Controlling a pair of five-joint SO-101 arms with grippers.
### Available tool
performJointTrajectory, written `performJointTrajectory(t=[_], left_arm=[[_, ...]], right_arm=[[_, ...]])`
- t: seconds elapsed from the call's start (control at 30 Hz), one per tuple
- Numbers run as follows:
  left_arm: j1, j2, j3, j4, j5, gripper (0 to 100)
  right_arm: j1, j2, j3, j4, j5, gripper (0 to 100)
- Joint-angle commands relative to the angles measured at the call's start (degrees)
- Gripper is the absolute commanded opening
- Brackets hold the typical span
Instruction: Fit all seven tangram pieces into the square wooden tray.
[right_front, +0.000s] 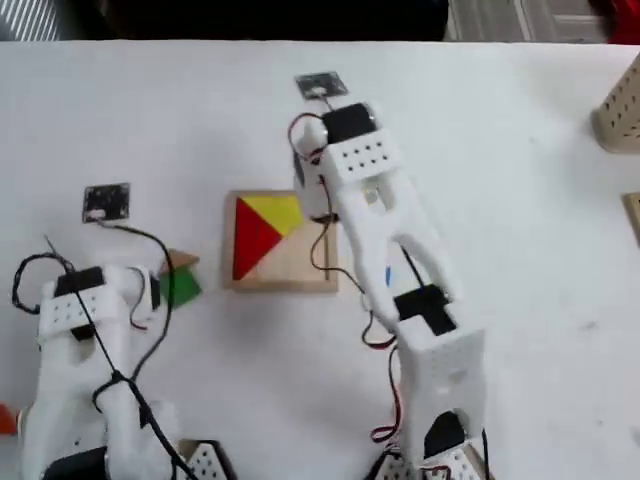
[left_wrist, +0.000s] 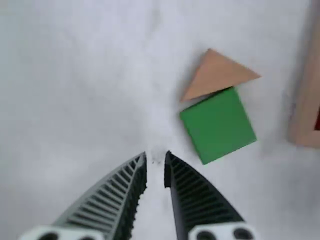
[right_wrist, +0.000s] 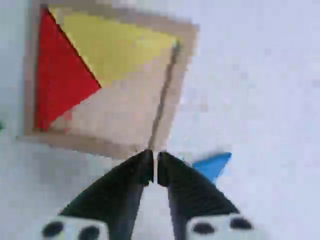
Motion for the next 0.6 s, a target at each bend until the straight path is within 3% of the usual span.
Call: performJointTrajectory(t=[0.0, 0.17, 0.33, 0.57], left_arm=[[7.4, -0.5, -10.2, 4.5, 8.3, 9], [23.1, 0.0, -19.7, 8.6, 16.2, 9], [39.2, 0.7, -20.1, 2.9, 22.6, 9], [41.5, 21.1, -25.4, -3.3, 25.2, 9]], right_arm=[[7.0, -6.5, 14.4, -5.3, 1.3, 1.7], [16.3, -13.5, 35.5, -16.8, 3.4, 1.7], [24.8, -23.6, 53.4, -29.2, 4.9, 1.7], [32.1, -33.7, 63.7, -33.2, 7.6, 1.8]])
